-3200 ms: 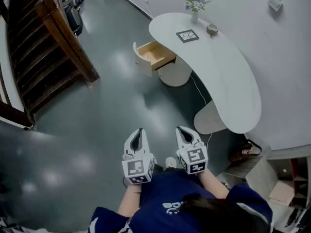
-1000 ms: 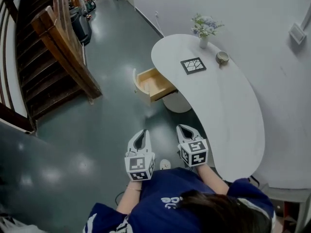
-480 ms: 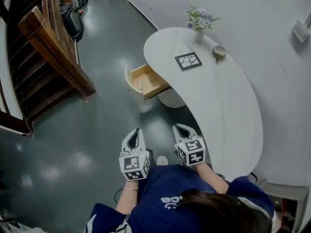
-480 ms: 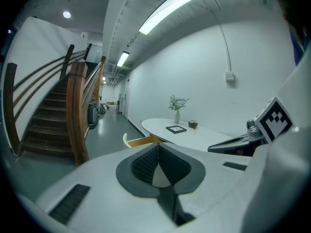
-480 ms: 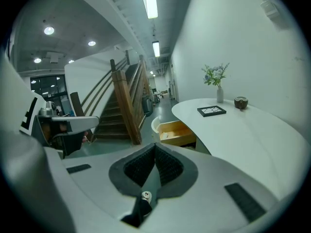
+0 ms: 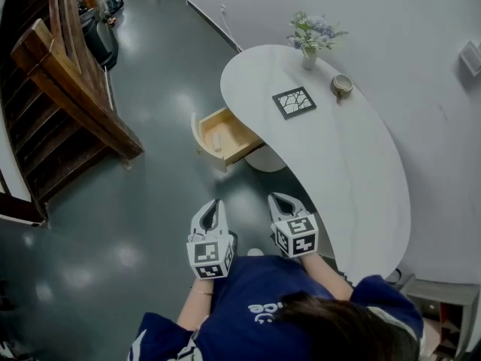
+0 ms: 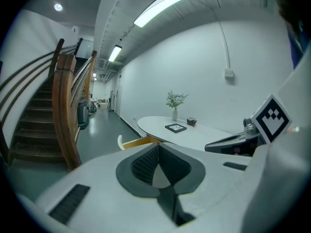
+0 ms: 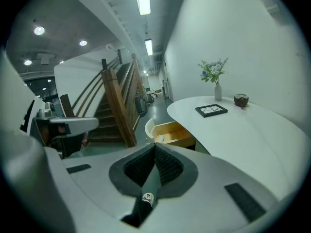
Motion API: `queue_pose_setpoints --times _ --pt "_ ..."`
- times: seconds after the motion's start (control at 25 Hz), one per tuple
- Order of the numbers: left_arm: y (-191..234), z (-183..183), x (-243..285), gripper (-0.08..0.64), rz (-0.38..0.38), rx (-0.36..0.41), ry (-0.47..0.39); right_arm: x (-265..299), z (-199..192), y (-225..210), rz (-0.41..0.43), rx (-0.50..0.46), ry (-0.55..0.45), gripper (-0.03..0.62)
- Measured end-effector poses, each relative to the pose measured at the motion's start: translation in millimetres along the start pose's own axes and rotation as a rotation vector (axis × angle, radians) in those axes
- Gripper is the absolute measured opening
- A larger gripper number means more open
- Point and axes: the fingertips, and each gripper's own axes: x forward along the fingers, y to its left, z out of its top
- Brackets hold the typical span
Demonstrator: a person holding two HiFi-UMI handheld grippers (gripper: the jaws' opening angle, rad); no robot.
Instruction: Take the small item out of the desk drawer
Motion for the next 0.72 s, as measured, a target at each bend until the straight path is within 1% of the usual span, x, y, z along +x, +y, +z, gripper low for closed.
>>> queue_pose_setpoints --times 0.4,0.56,0.72 --pt "68.6 41.1 72.0 0.005 -0.074 0.049 0.002 77.6 52.5 -3.5 -0.078 0.032 -0.019 0.008" --pt "96.2 48.3 91.8 0.005 -0.105 0.064 0.017 102.5 61.7 4.3 -0.104 0.052 -0.02 0.008" --pt "114.5 50.9 108.9 0.005 -0.148 0.067 0.04 124.9 71.8 9.5 -0.127 0.07 -0.025 0.008"
